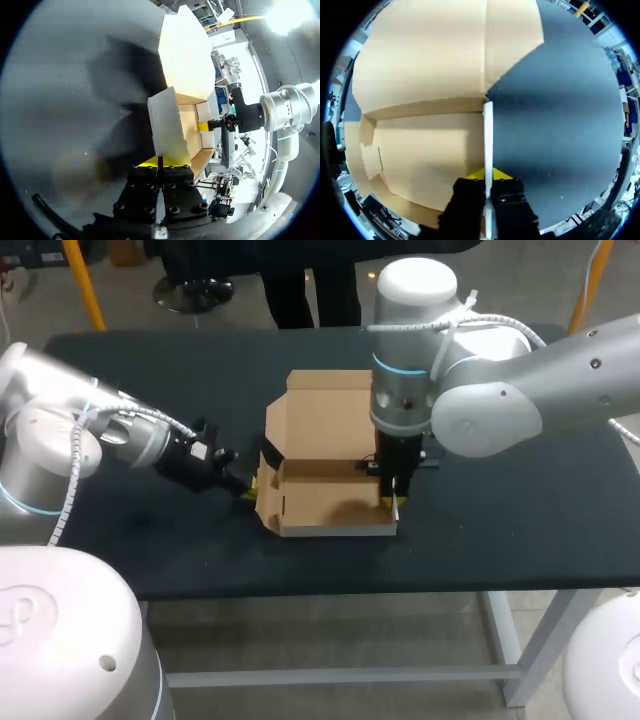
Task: Assemble the packaging by folding the flat box into shape, placing the metal phone stand inside, and closing the box properly
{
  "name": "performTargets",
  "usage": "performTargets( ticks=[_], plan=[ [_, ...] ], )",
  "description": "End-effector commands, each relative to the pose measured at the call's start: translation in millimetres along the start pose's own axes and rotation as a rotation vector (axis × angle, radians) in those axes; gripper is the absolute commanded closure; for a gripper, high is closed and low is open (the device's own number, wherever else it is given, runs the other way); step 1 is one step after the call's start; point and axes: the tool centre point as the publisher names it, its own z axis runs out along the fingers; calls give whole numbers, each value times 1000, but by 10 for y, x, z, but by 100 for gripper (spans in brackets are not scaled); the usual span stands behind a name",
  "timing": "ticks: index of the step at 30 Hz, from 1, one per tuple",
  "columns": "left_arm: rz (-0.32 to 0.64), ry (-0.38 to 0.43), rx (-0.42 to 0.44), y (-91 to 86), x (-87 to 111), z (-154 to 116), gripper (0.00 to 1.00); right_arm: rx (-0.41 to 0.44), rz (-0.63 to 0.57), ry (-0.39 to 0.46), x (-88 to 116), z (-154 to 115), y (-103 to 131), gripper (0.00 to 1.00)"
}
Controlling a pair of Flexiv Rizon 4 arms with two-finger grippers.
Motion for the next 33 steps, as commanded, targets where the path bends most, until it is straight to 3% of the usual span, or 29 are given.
performTargets(
  ticks=[1, 9, 11, 21, 26, 28, 33],
  plan=[
    [-4, 8, -10, -20, 16, 24, 100, 5, -1, -4, 14, -6, 12, 100],
    [-10, 29, -12, -24, 49, 45, 100, 5, -1, -4, 14, -6, 12, 100],
    [-12, 31, -9, -24, 50, 45, 93, 5, -1, -4, 14, -6, 12, 100],
    [-38, 67, 11, -39, -4, 7, 91, 5, -1, -4, 14, -6, 12, 100],
    [-45, 89, 17, -37, -8, -17, 83, 5, -1, -4, 14, -6, 12, 100],
    [-44, 103, 16, -36, -4, -16, 74, 5, -1, -4, 14, -6, 12, 100],
    [-48, 133, 18, -38, 19, -3, 71, 5, -1, -4, 14, -6, 12, 100]
  ],
)
